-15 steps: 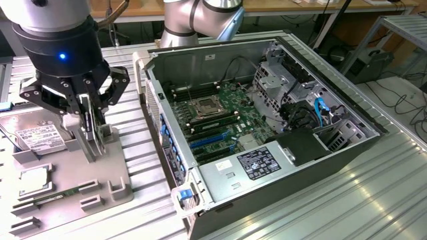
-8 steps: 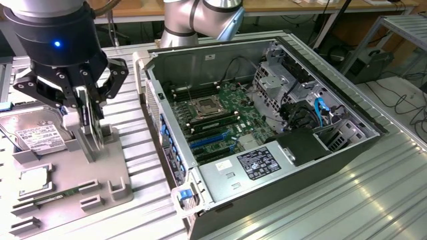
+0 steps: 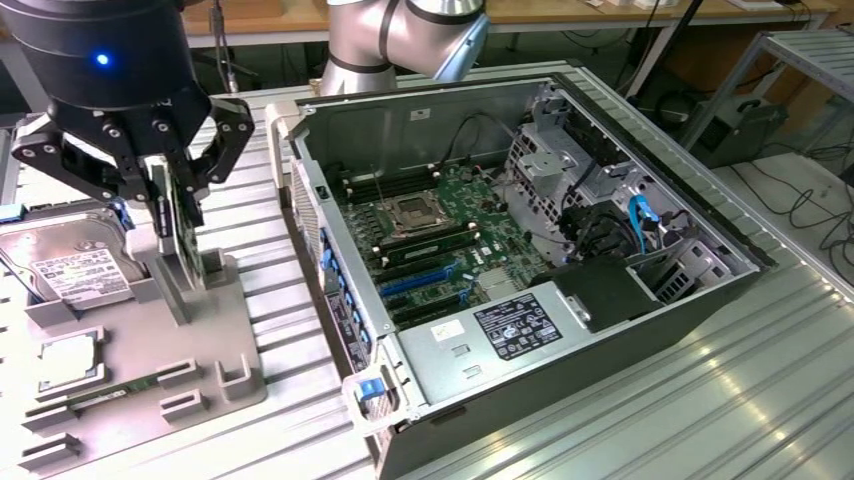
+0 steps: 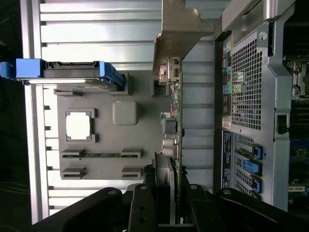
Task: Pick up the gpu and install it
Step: 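Pick up the gpu and move the gpu toward the slot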
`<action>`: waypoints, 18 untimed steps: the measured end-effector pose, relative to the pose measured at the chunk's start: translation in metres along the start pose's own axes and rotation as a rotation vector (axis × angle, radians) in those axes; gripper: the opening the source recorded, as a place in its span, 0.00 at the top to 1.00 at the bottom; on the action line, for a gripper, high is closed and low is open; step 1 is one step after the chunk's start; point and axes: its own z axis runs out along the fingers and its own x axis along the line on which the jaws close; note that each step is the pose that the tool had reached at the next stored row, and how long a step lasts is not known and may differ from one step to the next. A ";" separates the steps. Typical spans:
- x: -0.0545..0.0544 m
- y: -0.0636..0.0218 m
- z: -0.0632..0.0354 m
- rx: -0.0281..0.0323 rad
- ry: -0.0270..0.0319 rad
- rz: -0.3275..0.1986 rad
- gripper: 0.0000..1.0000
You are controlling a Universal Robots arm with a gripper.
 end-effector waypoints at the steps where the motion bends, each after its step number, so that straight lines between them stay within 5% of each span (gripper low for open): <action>1: 0.000 0.0000 -0.0018 0.0002 0.0001 0.000 0.72; 18: 0.000 0.0004 -0.0355 0.0040 -0.0001 0.000 0.72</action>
